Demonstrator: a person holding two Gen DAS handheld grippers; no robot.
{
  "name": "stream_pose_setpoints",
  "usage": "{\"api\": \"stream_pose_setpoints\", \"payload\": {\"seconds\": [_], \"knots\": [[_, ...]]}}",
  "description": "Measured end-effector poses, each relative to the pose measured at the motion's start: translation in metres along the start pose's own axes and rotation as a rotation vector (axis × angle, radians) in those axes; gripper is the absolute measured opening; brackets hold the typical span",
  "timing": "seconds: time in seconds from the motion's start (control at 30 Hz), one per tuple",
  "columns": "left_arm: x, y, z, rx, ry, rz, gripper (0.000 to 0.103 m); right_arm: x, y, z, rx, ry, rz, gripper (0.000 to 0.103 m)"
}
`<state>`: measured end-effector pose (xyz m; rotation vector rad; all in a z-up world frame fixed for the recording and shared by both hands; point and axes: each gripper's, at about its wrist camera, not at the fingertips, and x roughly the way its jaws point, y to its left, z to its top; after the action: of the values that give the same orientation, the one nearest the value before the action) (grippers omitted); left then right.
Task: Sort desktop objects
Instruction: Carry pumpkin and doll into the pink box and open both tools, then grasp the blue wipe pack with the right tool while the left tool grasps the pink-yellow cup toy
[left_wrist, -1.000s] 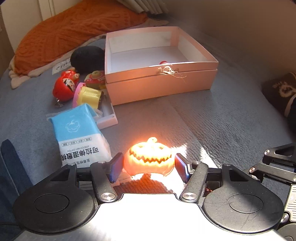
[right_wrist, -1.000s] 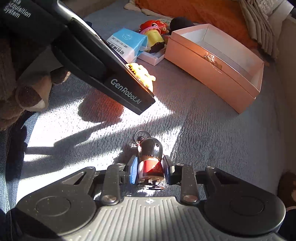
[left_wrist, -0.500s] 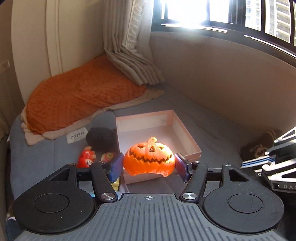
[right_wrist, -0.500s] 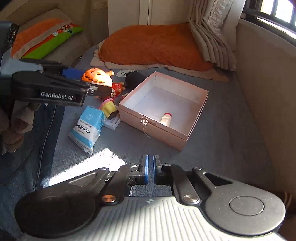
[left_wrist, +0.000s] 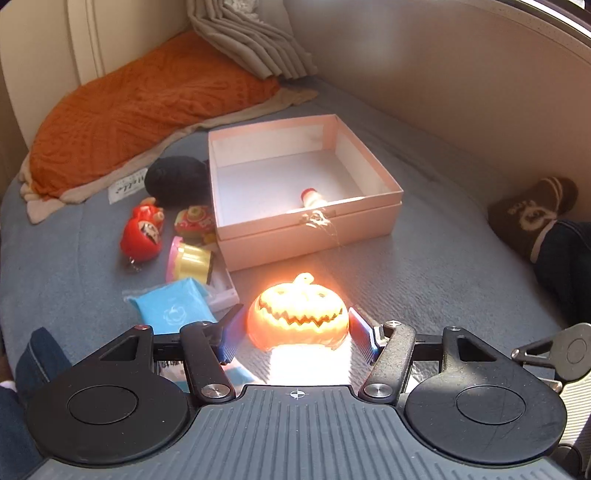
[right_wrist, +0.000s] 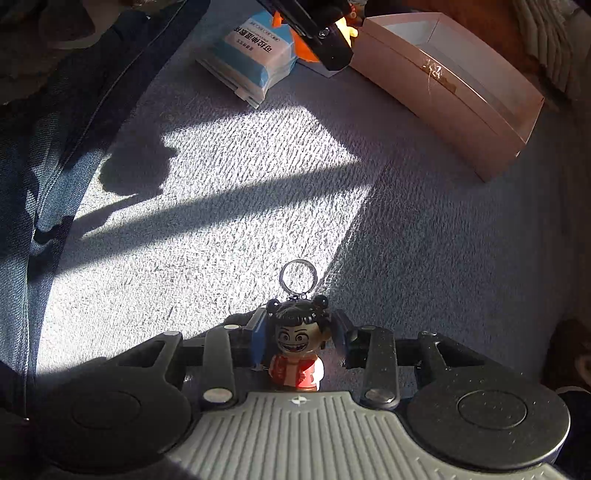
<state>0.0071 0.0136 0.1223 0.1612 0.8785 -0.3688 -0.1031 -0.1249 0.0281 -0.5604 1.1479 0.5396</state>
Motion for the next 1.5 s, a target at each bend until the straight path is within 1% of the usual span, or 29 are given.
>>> {"api": "stream_pose_setpoints", "payload": {"seconds": [0.07,0.13,0.2,0.27,0.4,0.43,0.5,0.53,0.57,0.6,0.63,0.67,0.73,0.8,0.9,0.97,1.07,1.17,1.23,1.3,1.4,1.47,1.5], "knots": [[0.001,0.001,-0.009,0.001,0.024,0.001,0.066,-0.013,-0.007,0.005,0.041,-0.025,-0.011,0.036],[0.000,0.001,-0.013,0.011,0.035,-0.004,0.066,-0.030,-0.017,0.010,0.086,-0.053,0.010,0.036],[-0.002,0.001,-0.015,0.025,0.035,-0.011,0.066,-0.050,-0.031,0.020,0.125,-0.089,0.027,0.036],[-0.007,0.000,-0.014,0.036,0.018,-0.013,0.066,-0.070,-0.045,0.031,0.159,-0.140,0.036,0.036],[-0.022,0.003,0.007,0.039,-0.077,-0.008,0.066,-0.119,-0.094,0.066,0.280,-0.298,0.038,0.036],[-0.024,0.005,0.020,0.038,-0.110,-0.001,0.066,-0.127,-0.107,0.077,0.312,-0.336,0.034,0.036],[-0.023,0.007,0.039,0.030,-0.162,0.021,0.066,-0.138,-0.136,0.103,0.368,-0.411,-0.002,0.036],[-0.020,0.009,0.055,0.014,-0.212,0.040,0.066,-0.138,-0.149,0.117,0.400,-0.437,-0.015,0.037],[-0.017,0.012,0.065,-0.004,-0.245,0.053,0.067,-0.136,-0.161,0.128,0.429,-0.462,-0.023,0.037],[-0.013,0.014,0.077,-0.024,-0.286,0.067,0.072,-0.132,-0.175,0.139,0.464,-0.495,-0.046,0.043],[-0.007,0.017,0.089,-0.026,-0.314,0.075,0.088,-0.127,-0.185,0.148,0.496,-0.517,-0.081,0.053],[-0.002,0.018,0.095,-0.023,-0.316,0.085,0.094,-0.122,-0.192,0.153,0.523,-0.525,-0.114,0.056],[0.003,0.023,0.096,-0.026,-0.281,0.115,0.094,-0.102,-0.202,0.156,0.557,-0.515,-0.139,0.056],[0.005,0.029,0.084,-0.034,-0.243,0.123,0.096,-0.079,-0.195,0.146,0.547,-0.495,-0.149,0.056],[0.016,0.043,0.048,-0.057,-0.106,0.196,0.096,-0.043,-0.164,0.124,0.474,-0.442,-0.176,0.056],[0.022,0.053,0.022,-0.079,-0.029,0.221,0.097,-0.020,-0.137,0.110,0.428,-0.420,-0.163,0.056],[0.028,0.068,-0.006,-0.134,0.058,0.245,0.097,0.011,-0.095,0.097,0.347,-0.379,-0.125,0.056],[0.019,0.083,-0.020,-0.198,0.066,0.230,0.097,0.030,-0.061,0.099,0.294,-0.345,-0.056,0.056],[0.008,0.092,-0.022,-0.247,0.047,0.215,0.097,0.036,-0.045,0.111,0.288,-0.360,-0.020,0.056],[0.002,0.097,-0.019,-0.261,0.035,0.218,0.098,0.036,-0.034,0.125,0.306,-0.399,0.011,0.056],[-0.006,0.106,-0.012,-0.262,0.004,0.249,0.100,0.033,-0.026,0.147,0.350,-0.437,0.034,0.055],[-0.009,0.117,-0.007,-0.280,-0.016,0.270,0.100,0.030,-0.022,0.160,0.390,-0.442,0.092,0.055],[-0.010,0.121,-0.007,-0.289,-0.021,0.276,0.100,0.030,-0.020,0.164,0.402,-0.443,0.119,0.058]]}}
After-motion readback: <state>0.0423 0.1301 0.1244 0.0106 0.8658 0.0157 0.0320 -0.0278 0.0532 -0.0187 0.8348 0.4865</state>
